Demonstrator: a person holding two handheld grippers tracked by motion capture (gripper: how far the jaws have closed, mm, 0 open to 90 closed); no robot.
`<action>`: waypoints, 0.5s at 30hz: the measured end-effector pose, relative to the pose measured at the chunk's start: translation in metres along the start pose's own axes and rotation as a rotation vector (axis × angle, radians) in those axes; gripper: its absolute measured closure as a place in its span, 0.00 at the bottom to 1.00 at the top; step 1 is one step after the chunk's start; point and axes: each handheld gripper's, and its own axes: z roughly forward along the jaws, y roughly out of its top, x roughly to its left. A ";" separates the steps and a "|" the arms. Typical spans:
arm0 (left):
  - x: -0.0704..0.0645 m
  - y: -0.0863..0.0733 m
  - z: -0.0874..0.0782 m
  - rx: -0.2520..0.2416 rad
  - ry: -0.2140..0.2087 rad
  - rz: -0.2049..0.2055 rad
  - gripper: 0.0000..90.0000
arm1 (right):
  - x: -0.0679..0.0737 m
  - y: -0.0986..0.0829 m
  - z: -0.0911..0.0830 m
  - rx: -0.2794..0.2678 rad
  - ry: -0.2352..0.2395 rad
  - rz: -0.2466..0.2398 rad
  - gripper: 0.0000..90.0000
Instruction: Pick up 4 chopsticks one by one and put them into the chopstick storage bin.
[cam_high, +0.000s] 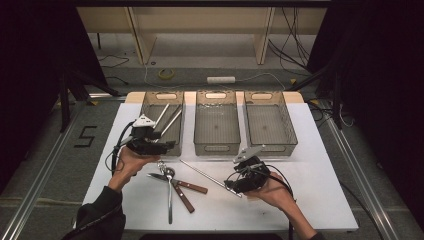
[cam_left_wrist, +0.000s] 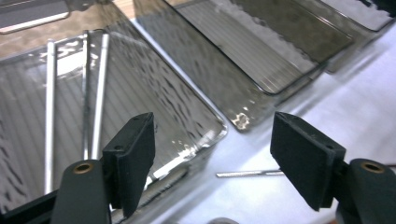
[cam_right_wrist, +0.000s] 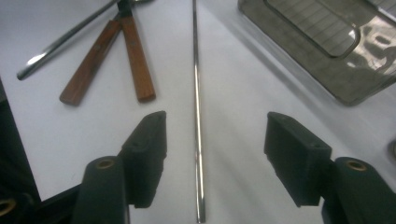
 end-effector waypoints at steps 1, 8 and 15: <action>-0.001 -0.002 -0.002 -0.002 -0.002 0.000 0.32 | 0.000 0.001 0.001 0.014 -0.004 0.002 0.47; -0.016 -0.023 -0.011 -0.053 -0.035 -0.008 0.25 | 0.003 0.009 0.012 0.121 0.004 -0.002 0.50; -0.028 -0.043 -0.016 -0.076 -0.059 0.013 0.22 | 0.006 0.013 0.028 0.217 -0.005 0.000 0.54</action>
